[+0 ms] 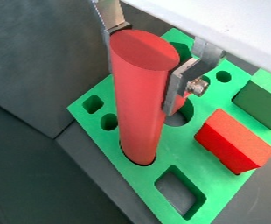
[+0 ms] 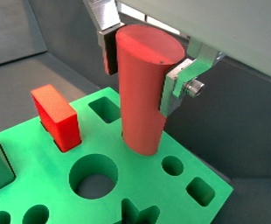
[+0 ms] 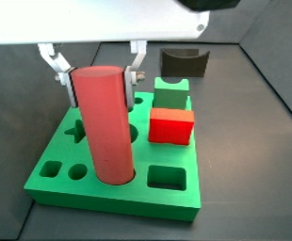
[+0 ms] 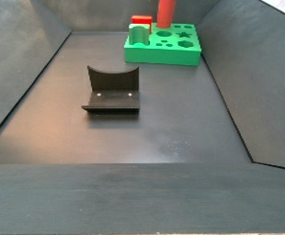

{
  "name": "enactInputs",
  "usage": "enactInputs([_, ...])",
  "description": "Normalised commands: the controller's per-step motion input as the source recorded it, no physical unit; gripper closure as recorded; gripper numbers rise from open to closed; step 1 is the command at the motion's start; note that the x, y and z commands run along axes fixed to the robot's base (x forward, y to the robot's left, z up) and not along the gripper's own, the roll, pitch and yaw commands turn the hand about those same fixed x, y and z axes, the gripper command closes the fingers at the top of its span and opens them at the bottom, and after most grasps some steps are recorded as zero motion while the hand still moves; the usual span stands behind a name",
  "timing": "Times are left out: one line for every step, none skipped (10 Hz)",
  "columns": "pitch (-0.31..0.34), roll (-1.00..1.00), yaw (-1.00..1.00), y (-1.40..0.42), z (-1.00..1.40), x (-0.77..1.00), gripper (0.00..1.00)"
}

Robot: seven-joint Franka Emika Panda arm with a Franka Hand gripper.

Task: Pick up the oval object. Move up. Move to above the board. Insert the oval object.
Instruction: Insert the oval object.

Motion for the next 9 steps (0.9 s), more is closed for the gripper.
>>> enactInputs([-0.033,0.48,0.06,-0.28,-0.43,-0.32,1.0])
enactInputs([-0.073,0.42,0.09,-0.56,-0.55,-0.32,1.0])
enactInputs([-0.141,0.35,0.0,-0.8,-0.65,-0.37,1.0])
enactInputs([-0.219,0.28,0.01,-0.93,-0.64,-0.3,1.0])
enactInputs([-0.161,0.21,0.15,-0.74,-0.7,0.05,1.0])
enactInputs([0.0,0.0,0.09,-0.16,-0.04,0.09,1.0])
enactInputs([0.041,0.01,0.12,-0.01,-0.03,0.17,1.0])
enactInputs([0.03,-0.02,0.32,0.0,-0.39,0.59,1.0])
enactInputs([0.024,-0.12,0.29,0.0,-0.86,0.83,1.0])
